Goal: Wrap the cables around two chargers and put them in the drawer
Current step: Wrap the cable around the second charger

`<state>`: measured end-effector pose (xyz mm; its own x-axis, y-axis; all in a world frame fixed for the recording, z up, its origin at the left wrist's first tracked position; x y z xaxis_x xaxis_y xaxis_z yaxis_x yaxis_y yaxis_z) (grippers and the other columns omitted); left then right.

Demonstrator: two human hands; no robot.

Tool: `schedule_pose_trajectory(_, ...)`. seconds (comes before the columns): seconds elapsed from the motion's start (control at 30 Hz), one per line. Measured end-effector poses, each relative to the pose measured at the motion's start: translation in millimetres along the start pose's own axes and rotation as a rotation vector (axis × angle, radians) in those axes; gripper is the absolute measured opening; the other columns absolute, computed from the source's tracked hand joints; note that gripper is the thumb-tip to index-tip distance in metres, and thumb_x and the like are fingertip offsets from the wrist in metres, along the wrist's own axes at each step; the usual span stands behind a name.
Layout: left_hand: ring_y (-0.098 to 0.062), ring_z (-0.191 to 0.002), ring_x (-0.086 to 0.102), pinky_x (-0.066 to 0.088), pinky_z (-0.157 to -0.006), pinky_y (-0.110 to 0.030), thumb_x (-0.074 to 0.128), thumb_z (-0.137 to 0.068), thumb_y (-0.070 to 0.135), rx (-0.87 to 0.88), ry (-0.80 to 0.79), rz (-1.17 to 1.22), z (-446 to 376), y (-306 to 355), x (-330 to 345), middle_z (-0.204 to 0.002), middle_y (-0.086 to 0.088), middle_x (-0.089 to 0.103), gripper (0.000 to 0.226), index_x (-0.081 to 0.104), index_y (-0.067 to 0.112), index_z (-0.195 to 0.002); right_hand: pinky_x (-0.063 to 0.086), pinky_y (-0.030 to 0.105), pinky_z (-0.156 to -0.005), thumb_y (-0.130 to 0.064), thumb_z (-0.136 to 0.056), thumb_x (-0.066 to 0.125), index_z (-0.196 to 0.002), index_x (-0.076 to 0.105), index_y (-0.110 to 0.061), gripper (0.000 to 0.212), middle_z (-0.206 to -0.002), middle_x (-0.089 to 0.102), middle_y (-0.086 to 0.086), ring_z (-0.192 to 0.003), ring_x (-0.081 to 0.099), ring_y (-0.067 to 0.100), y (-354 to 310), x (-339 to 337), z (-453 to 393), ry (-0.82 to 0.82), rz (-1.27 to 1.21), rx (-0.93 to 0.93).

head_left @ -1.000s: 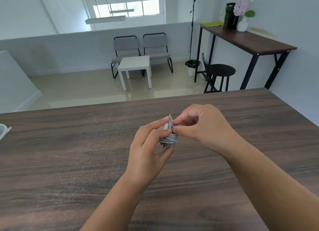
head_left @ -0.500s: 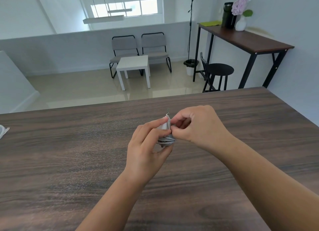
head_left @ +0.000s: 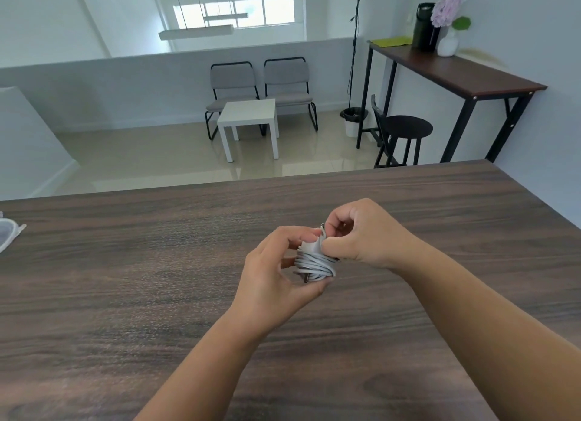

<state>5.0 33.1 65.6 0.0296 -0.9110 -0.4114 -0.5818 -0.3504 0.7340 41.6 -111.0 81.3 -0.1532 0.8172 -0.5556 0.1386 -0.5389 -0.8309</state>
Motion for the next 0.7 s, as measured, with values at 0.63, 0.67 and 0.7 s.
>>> schedule_pose_trajectory(0.63,-0.012,-0.097,0.066,0.059,-0.074,-0.036,0.095,-0.055,0.017,-0.247,-0.114,0.169,5,-25,10,-0.113,0.015,0.071,0.056,0.065,0.032,-0.099,0.053,0.024,-0.055,-0.014,-0.078,0.073,-0.075,0.072,-0.012,0.004,-0.063,0.070,0.005,-0.056,0.064,0.017,16,3,8,-0.107,-0.019,0.011)
schedule_pose_trajectory(0.67,-0.013,-0.097,0.066,0.059,-0.074,-0.035,0.095,-0.055,0.018,-0.259,-0.131,0.178,5,-27,11,-0.113,0.015,0.071,0.055,0.065,0.032,-0.099,0.050,0.022,-0.054,-0.014,-0.080,0.073,-0.077,0.072,-0.010,0.005,-0.060,0.068,0.004,-0.054,0.062,0.015,16,3,8,-0.132,-0.017,0.013)
schedule_pose_trajectory(0.7,-0.013,-0.096,0.066,0.059,-0.074,-0.034,0.096,-0.055,0.017,-0.272,-0.144,0.182,5,-29,13,-0.113,0.015,0.071,0.055,0.066,0.031,-0.098,0.048,0.020,-0.054,-0.014,-0.081,0.073,-0.078,0.071,-0.010,0.005,-0.059,0.067,0.001,-0.054,0.061,0.014,17,3,9,-0.154,-0.010,0.014)
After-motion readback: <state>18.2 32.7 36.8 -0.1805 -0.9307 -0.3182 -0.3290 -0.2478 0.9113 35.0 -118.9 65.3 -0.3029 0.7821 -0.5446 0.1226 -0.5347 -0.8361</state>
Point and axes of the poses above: each hand's wrist, its own z-axis away from the middle knuckle, its own x-axis out of the palm, y = z × x, the point moved 8 cm from there along -z, towards the middle knuckle
